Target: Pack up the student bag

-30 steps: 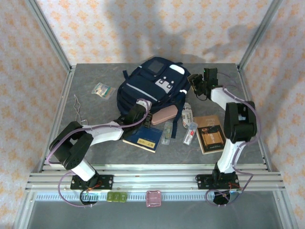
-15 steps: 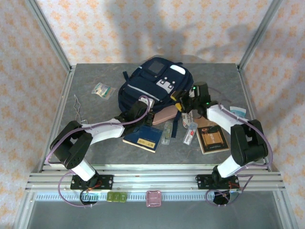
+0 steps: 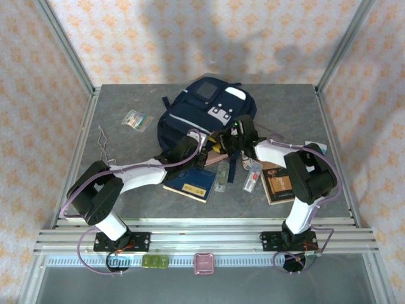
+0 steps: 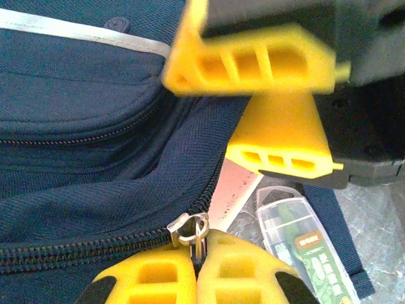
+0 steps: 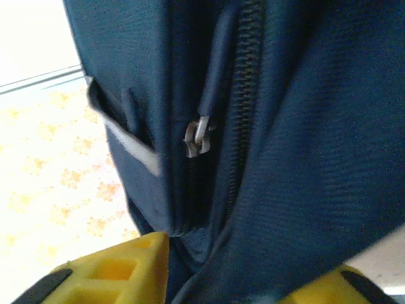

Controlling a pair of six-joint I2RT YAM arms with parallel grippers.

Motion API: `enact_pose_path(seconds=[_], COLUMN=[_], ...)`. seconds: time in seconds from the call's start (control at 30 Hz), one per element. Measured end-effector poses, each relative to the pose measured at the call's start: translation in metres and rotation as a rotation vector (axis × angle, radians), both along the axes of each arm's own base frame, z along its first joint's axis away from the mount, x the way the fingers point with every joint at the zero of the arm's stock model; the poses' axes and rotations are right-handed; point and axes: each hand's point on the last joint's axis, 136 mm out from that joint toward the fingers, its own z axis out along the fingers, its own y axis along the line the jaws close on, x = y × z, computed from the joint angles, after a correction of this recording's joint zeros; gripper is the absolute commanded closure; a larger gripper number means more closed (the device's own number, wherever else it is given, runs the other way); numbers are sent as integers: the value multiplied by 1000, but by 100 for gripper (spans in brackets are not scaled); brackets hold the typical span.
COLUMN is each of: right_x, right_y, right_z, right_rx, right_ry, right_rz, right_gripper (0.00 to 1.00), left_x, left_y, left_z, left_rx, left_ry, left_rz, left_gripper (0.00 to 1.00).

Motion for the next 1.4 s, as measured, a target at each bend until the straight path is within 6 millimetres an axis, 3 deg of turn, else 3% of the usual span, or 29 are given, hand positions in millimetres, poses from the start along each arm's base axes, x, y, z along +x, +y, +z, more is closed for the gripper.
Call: enact_pose_path(seconds=[0.13, 0.5, 0.9, 1.2, 1.33, 1.4], right_x=[-1, 1, 34, 72, 94, 116], right_y=[1, -7, -36, -32, -31, -45], right_z=[-5, -4, 10, 13, 16, 24], right_rx=[-4, -8, -7, -19, -59, -101], right_ry=[16, 16, -25, -28, -55, -106], right_rz=[-2, 16, -18, 6, 2, -52], right_gripper=[100, 100, 100, 100, 71, 62], left_x=[-1, -18, -20, -17, -10, -9], left_y=[2, 38, 84, 86, 79, 72], left_z=[-3, -3, 6, 11, 19, 17], left_rx=[-1, -41, -62, -83, -109, -106], left_ry=[15, 14, -18, -27, -32, -23], left_rz=[18, 96, 190, 200, 203, 194], left_gripper=[100, 100, 100, 100, 100, 100])
